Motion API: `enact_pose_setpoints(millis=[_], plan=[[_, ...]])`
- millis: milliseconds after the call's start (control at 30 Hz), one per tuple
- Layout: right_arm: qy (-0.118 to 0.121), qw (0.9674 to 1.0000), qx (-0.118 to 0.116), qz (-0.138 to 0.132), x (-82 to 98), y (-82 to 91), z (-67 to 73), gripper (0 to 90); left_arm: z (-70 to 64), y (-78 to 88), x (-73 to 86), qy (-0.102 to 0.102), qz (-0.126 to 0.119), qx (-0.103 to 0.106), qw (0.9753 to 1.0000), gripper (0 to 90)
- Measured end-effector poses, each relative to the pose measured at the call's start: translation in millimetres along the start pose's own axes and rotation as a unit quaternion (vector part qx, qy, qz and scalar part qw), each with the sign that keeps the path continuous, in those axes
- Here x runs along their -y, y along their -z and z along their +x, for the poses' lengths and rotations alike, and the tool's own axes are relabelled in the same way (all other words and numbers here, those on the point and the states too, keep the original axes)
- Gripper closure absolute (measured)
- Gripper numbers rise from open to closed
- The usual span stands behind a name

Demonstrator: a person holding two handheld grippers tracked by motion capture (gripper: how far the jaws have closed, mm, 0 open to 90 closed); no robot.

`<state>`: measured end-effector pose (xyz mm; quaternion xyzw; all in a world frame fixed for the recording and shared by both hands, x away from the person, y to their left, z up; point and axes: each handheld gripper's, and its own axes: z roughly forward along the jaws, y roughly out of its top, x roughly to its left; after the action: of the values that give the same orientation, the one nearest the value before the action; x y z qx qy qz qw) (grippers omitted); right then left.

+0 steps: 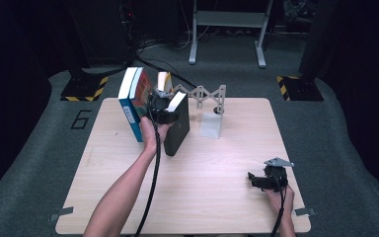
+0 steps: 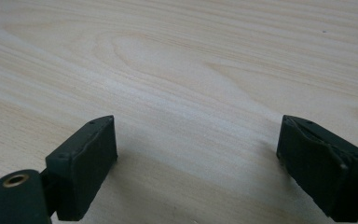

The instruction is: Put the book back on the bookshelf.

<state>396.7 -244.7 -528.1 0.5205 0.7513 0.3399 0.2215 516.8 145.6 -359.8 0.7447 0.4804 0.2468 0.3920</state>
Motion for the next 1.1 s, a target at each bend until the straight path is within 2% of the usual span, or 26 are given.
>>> enact_pose_setpoints(millis=[167, 300, 433, 500, 533, 633, 700, 867, 1100], plan=[[-0.005, 1.0, 0.003, -0.001, -0.2, -0.3, 0.9, 11.3, -6.3, 7.5, -3.4, -0.013, -0.002, 0.005, 0.9999, 54.6], [-0.004, 1.0, 0.005, 0.001, -0.3, -0.5, 1.1, 11.3, -10.9, 12.6, -4.9, -0.007, -0.006, 0.015, 0.9998, 54.6], [-0.004, 1.0, 0.006, 0.0, -0.3, -0.6, 1.4, 11.2, -21.2, 19.0, -6.7, -0.016, -0.003, 0.027, 0.9995, 54.5], [-0.004, 1.0, 0.006, 0.0, -0.3, -0.6, 1.4, 11.2, -23.2, 19.5, -6.9, -0.015, -0.004, 0.029, 0.9995, 54.5], [-0.004, 1.0, 0.007, 0.0, -0.3, -0.7, 1.6, 11.2, -27.9, 20.5, -7.8, -0.017, -0.003, 0.038, 0.9991, 54.5], [-0.002, 1.0, 0.007, -0.001, -0.3, -0.8, 1.4, 11.2, -32.3, 20.6, -8.8, -0.016, -0.003, 0.045, 0.9988, 54.5], [-0.004, 1.0, 0.007, 0.0, -0.3, -0.6, 1.6, 11.2, -38.2, 17.9, -11.0, -0.012, -0.006, 0.053, 0.9985, 54.5], [-0.004, 1.0, 0.006, 0.0, -0.3, -0.6, 1.1, 11.2, -46.9, 9.3, -16.2, -0.012, -0.005, 0.053, 0.9985, 54.5], [-0.002, 1.0, 0.002, 0.0, -0.2, -0.3, 0.6, 11.2, -48.8, -6.0, -20.7, 0.002, -0.004, 0.05, 0.9987, 54.5]])
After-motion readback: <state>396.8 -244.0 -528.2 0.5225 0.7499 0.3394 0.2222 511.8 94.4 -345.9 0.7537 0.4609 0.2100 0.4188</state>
